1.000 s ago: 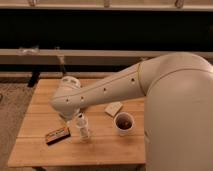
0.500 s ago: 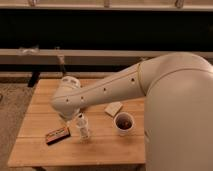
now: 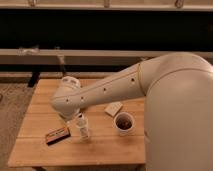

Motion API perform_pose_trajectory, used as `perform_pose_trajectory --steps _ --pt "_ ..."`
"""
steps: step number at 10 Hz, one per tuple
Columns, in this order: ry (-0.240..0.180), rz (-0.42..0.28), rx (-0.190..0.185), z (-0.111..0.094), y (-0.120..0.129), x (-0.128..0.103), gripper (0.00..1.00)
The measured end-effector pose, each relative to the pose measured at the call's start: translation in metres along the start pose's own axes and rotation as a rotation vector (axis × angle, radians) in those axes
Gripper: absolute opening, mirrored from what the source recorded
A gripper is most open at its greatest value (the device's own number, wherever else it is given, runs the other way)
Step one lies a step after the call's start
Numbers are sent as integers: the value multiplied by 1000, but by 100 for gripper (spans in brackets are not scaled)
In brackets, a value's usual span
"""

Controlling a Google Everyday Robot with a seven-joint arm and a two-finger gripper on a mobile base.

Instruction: Knock the bottle over

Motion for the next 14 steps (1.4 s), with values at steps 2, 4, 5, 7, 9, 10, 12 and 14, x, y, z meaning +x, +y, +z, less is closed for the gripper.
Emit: perform_pose_trajectory --steps 2,4,5,7,9,10,12,14 --pt "0 0 0 0 0 0 62" --pt "-1 0 1 1 0 0 62" --pt "-1 0 1 1 0 0 62" --pt "-1 0 1 1 0 0 62" --pt "-1 0 0 1 0 0 62" --pt "-2 0 -3 0 1 0 62" --pt "-30 -29 -27 -7 9 13 62" --pt "-51 -45 -52 -18 24 21 62"
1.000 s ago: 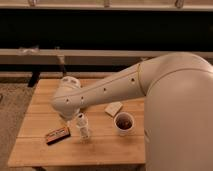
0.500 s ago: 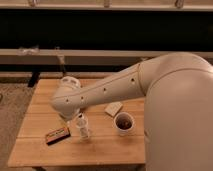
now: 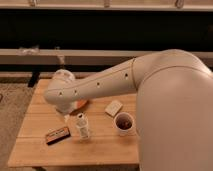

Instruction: Knock the bottle over

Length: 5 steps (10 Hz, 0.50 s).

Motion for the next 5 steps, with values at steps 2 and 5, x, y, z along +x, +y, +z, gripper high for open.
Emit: perform_pose_trajectory --steps 2,5 --pt "-18 -11 -18 -10 11 4 62" --pt "-49 -3 -30 -22 21 -6 62"
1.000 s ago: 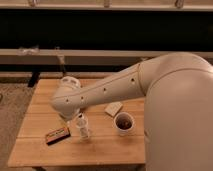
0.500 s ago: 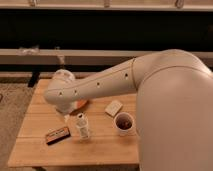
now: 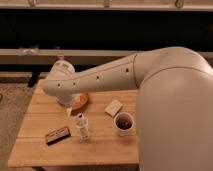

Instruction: Knock the bottle over

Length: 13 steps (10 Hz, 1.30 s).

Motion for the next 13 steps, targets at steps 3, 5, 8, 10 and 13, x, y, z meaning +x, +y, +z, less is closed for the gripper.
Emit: perform_pose_trajectory --steps 3,5,8,10,13 --pt "-28 18 5 -10 4 -15 62" --pt "-45 32 33 -15 3 -24 62" --pt "-63 47 84 -20 0 -34 62" --pt "-74 47 117 -20 -7 -36 62" --pt "-92 49 156 -19 -20 -45 62"
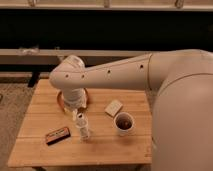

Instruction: Knock the bottle over

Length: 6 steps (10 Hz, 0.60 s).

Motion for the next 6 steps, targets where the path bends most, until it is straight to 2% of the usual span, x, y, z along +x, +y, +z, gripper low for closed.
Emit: perform_pose_trajectory --steps 3,5,6 --pt "-20 21 8 2 -4 -17 62" --pt "-39 45 -14 -1 -2 -34 62" --pt "-41 50 -22 -1 -3 -35 62"
